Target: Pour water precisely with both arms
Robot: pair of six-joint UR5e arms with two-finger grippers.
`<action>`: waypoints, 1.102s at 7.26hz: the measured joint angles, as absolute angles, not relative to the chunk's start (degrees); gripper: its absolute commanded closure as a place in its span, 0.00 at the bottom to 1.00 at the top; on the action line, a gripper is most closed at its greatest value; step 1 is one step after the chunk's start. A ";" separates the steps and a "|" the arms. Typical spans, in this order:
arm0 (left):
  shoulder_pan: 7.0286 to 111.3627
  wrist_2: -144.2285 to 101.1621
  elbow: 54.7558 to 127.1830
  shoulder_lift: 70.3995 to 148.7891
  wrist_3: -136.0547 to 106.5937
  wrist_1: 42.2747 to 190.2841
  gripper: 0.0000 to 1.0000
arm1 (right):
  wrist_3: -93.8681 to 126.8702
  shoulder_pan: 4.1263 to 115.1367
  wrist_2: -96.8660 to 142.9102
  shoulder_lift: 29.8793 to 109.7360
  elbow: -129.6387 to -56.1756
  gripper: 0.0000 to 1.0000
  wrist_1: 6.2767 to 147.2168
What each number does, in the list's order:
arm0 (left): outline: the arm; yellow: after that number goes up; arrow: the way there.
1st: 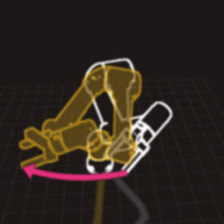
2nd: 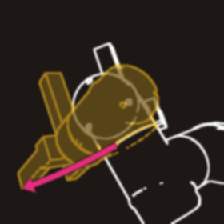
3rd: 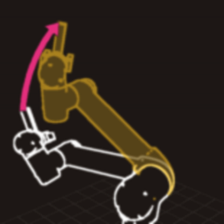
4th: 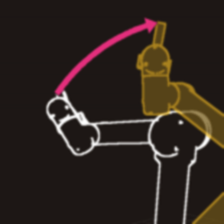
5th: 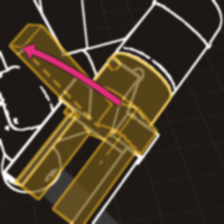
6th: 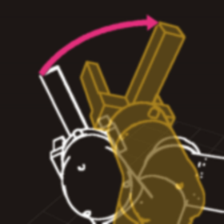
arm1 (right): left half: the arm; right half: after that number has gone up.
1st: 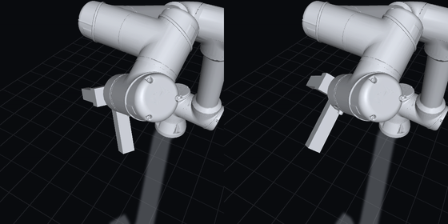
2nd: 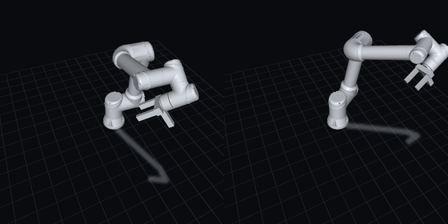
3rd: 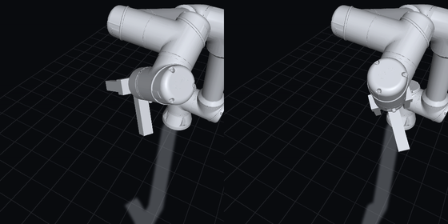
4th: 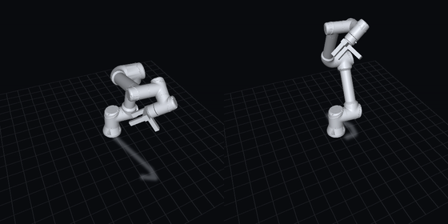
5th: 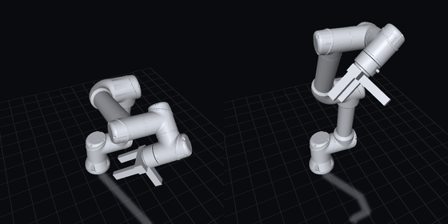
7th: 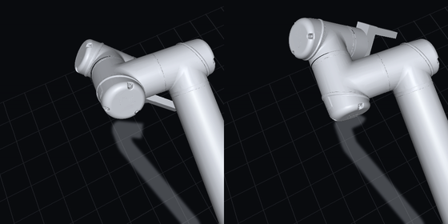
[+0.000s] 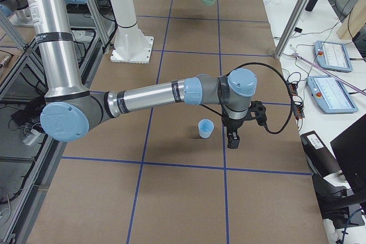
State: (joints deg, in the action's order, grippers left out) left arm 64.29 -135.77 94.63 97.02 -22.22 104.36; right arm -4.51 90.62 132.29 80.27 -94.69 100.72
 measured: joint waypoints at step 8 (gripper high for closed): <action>67.22 -137.45 83.40 89.70 -22.21 124.99 0.00 | -4.08 90.62 132.19 79.93 -94.91 0.00 100.72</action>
